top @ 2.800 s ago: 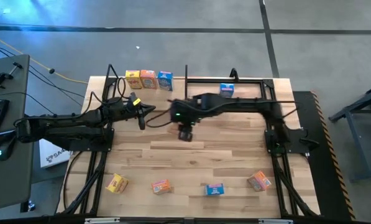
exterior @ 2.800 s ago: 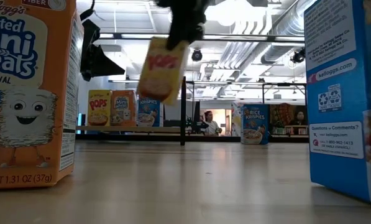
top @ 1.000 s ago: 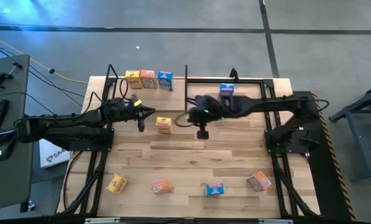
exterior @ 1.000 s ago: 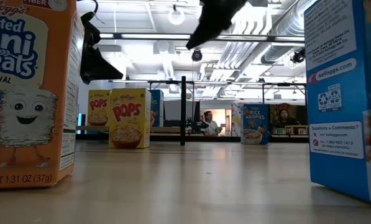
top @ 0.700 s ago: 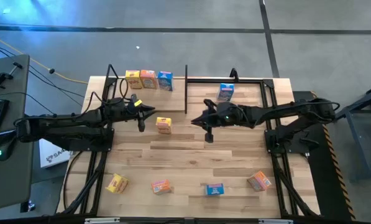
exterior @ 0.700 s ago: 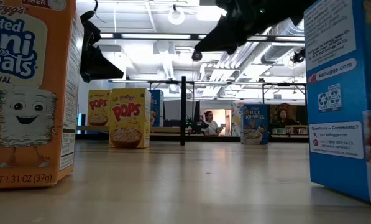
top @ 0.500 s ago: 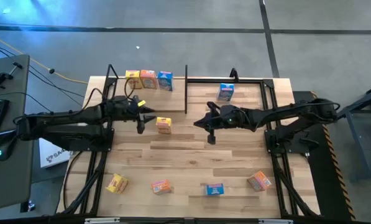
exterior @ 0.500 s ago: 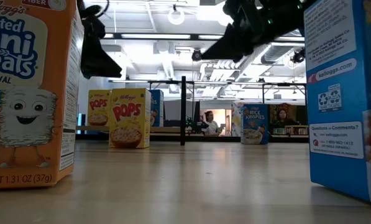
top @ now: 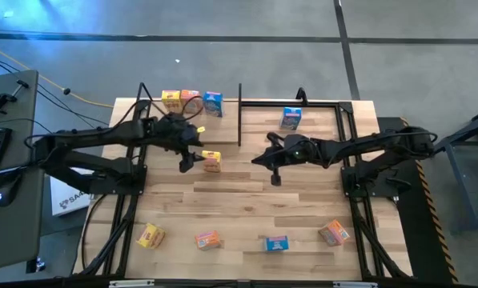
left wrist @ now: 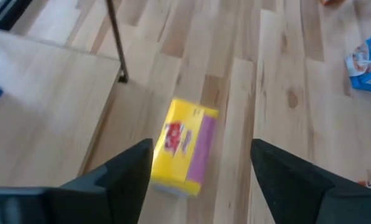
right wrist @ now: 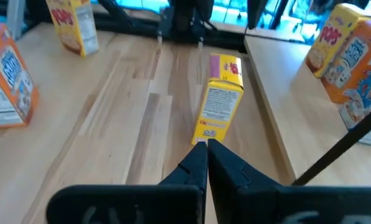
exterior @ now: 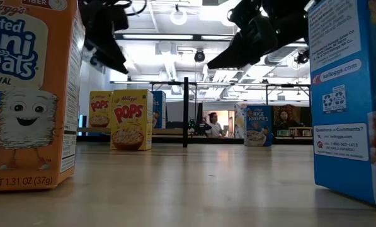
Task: Stack cereal on shelf
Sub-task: Put the top yellow cereal box on the shelf aligned with the other yellow cereal box
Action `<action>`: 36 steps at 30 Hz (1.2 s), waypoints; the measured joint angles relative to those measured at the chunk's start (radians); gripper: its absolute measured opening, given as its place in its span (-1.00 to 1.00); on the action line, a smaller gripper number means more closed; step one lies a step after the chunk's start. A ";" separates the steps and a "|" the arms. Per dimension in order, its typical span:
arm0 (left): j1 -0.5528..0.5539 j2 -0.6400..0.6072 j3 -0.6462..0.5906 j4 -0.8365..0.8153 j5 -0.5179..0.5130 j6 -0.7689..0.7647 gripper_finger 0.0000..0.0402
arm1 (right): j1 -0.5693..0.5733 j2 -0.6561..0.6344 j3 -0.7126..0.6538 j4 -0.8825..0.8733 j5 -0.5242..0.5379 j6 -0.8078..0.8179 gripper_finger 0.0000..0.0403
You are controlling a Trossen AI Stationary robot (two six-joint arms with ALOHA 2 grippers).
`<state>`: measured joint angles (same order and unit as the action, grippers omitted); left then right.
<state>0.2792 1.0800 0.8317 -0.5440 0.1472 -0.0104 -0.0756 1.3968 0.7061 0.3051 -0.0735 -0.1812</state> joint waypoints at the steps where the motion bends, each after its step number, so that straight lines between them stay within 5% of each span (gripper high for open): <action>1: 0.000 0.021 0.017 -0.003 0.001 0.013 0.32 | -0.006 0.000 -0.021 0.041 -0.010 0.003 -1.00; 9: -0.029 0.206 0.160 -0.074 0.000 0.105 0.39 | -0.058 0.000 -0.182 0.347 -0.053 0.028 -1.00; 21: -0.060 0.424 0.294 -0.235 -0.116 0.212 0.40 | -0.075 0.000 -0.200 0.313 -0.055 0.044 -1.00; 36: -0.060 0.446 0.294 -0.248 -0.174 0.250 0.20 | -0.075 0.000 -0.199 0.312 -0.054 0.042 -1.00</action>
<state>0.2188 1.5261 1.1259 -0.7921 -0.0273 0.2398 -0.1509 1.3968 0.5068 0.6170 -0.1276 -0.1390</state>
